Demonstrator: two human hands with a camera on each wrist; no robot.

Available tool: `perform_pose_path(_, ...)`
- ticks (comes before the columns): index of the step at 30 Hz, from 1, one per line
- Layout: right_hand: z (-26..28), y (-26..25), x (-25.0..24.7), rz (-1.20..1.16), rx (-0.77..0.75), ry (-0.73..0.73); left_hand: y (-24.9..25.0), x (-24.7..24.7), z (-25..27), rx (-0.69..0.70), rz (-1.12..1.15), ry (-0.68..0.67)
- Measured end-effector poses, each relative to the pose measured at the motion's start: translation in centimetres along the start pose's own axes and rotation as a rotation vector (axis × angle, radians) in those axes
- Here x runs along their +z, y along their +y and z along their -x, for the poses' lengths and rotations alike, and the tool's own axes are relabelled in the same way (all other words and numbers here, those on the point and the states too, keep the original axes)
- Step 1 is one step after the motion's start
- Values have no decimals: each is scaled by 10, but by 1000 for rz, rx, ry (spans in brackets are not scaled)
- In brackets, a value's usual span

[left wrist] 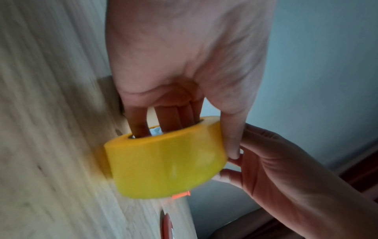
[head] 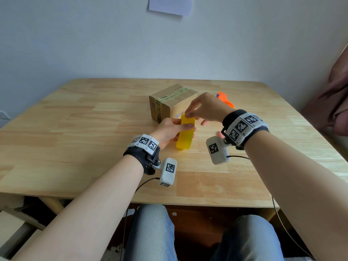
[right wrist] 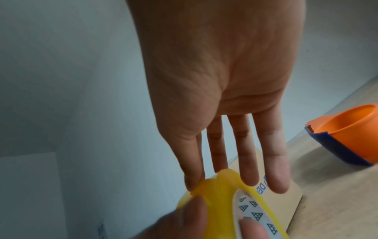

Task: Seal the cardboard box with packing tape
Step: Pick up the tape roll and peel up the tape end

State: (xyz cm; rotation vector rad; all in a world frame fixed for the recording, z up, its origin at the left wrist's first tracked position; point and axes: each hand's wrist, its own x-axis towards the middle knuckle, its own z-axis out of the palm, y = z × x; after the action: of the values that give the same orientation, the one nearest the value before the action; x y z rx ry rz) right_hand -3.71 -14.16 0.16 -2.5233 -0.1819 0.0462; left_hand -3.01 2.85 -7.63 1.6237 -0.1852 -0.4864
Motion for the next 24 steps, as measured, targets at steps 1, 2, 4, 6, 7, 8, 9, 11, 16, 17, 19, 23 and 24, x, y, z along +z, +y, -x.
perform_pose_path(1,0,0,-1,-13,6,-3,-1,1,-2,9,-13,13)
perform_pose_path(2,0,0,-1,-25,8,-15,-2,2,-4,15,-28,22)
perform_pose_path(4,-1,-1,1,-36,9,-47,-2,4,-8,18,-34,23)
perform_pose_path(6,-2,0,3,-43,11,-61,-1,3,-11,4,-31,17)
perform_pose_path(7,-1,-1,4,-45,9,-62,-1,3,-11,-3,-30,13)
perform_pose_path(8,-1,-1,3,-37,8,-62,-2,3,-12,-5,-31,5)
perform_pose_path(9,-1,-1,2,-23,7,-63,-2,2,-11,-9,-32,-4)
perform_pose_path(11,0,-1,1,-8,5,-65,-2,1,-11,-22,-28,-12)
perform_pose_path(16,2,-2,0,12,1,-60,2,4,-12,-34,-52,-16)
perform_pose_path(17,2,-2,0,11,5,-66,2,4,-13,-28,-60,-13)
perform_pose_path(19,2,-4,0,1,13,-83,2,5,-14,-23,-67,-3)
perform_pose_path(23,0,-7,-2,33,0,-110,4,6,-15,-25,-92,6)
perform_pose_path(24,-1,-7,-3,42,-3,-117,4,6,-15,-25,-97,0)
